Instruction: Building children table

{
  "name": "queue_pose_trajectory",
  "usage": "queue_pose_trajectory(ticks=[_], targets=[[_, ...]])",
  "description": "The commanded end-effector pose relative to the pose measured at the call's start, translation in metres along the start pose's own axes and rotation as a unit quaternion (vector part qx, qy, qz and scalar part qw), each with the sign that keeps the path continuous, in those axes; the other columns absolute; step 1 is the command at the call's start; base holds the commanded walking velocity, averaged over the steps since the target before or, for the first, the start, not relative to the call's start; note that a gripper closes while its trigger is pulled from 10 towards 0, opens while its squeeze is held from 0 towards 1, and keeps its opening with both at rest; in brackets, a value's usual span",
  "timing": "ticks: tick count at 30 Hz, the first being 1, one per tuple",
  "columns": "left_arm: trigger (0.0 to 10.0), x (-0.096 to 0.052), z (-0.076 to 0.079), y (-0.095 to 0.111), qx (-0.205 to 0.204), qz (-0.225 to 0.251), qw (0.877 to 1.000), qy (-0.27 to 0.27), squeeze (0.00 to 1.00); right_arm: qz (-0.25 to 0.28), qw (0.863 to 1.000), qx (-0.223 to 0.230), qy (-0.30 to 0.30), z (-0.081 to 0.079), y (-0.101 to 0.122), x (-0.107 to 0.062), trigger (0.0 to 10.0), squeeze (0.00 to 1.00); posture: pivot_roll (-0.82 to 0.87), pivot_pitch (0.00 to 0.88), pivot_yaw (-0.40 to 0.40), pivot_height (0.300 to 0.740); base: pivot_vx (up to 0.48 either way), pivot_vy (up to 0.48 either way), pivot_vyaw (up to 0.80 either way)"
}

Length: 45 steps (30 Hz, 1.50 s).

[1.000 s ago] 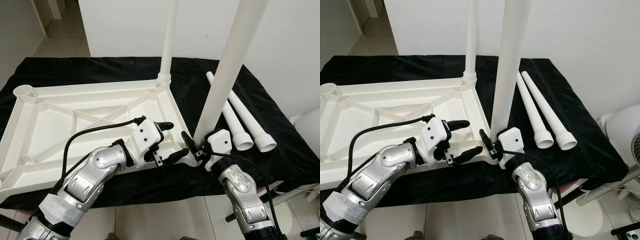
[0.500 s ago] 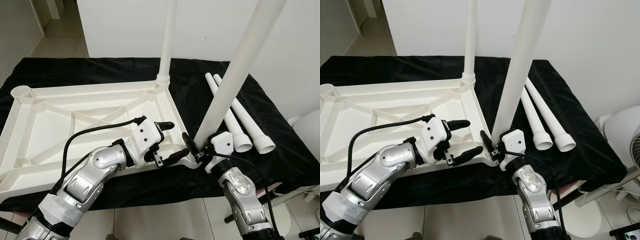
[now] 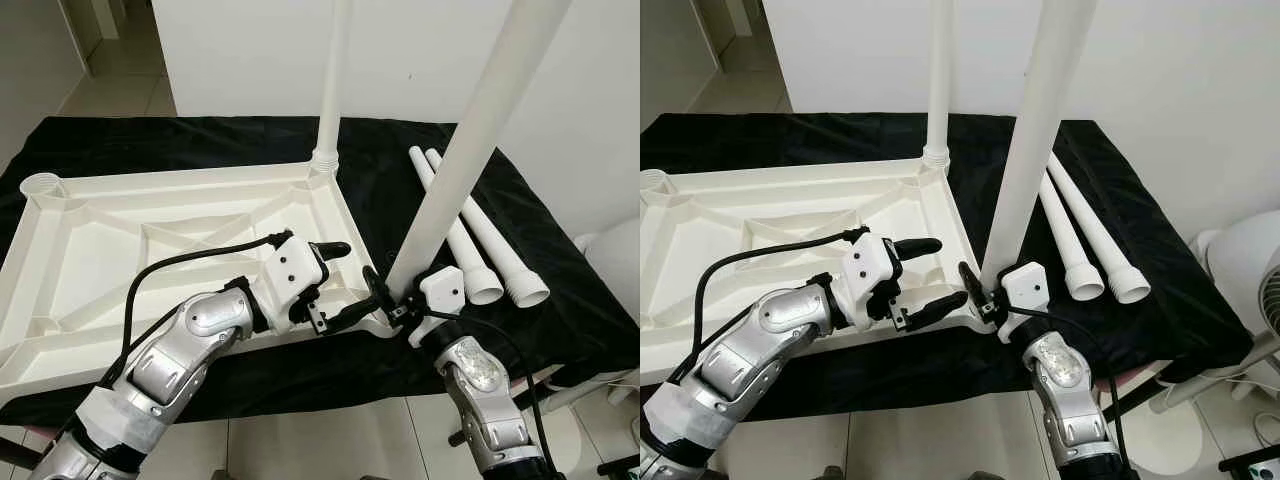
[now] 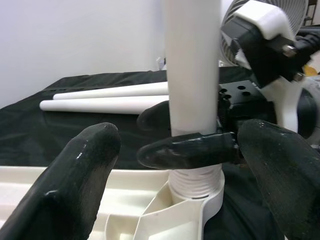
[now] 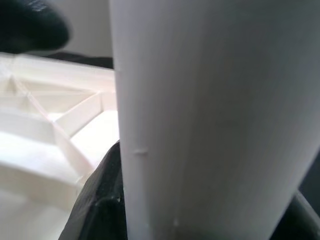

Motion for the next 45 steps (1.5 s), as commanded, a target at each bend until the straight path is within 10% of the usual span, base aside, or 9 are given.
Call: queue_pose_trajectory(ticks=[1,19,24,41,45], targets=[[10.0,0.000,0.015,0.005,0.007,0.001,0.997,-0.083,0.00,-0.103,0.993,0.055,-0.014,-0.001,-0.045,-0.012,10.0,0.00,0.05,0.022,-0.029,0.740,0.000,0.000,0.00],[10.0,0.001,0.016,0.007,0.005,0.004,0.997,-0.080,0.00,-0.113,0.985,0.124,-0.049,0.012,-0.041,0.002,10.0,0.00,0.05,0.022,-0.039,0.740,0.000,0.000,0.00],[10.0,0.001,0.015,0.008,0.007,0.005,0.997,-0.078,0.00,-0.091,0.995,0.034,-0.024,0.006,-0.038,-0.002,10.0,0.00,0.06,0.019,-0.039,0.740,0.000,0.000,0.00],[10.0,0.001,0.014,0.009,0.007,0.006,0.997,-0.081,0.00,-0.073,0.997,0.008,-0.017,-0.009,-0.040,-0.017,10.0,0.00,0.05,0.022,-0.023,0.740,0.000,0.000,0.00],[10.0,0.002,0.014,0.010,0.009,0.007,0.996,-0.085,0.00,-0.091,0.992,-0.059,0.070,-0.017,-0.029,-0.008,10.0,0.00,0.05,0.019,-0.017,0.740,0.000,0.000,0.00]])
Point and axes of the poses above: a point about 5 cm out from each wrist's last joint towards the gripper, its own x axis pointing out of the wrist towards the gripper, its own y axis along the axis of the wrist's last joint, z = x × y, the point moved 4 cm from there along x, pointing out of the wrist towards the gripper, and after that the axes turned 2 degrees about -x, right-handed, at the moved point
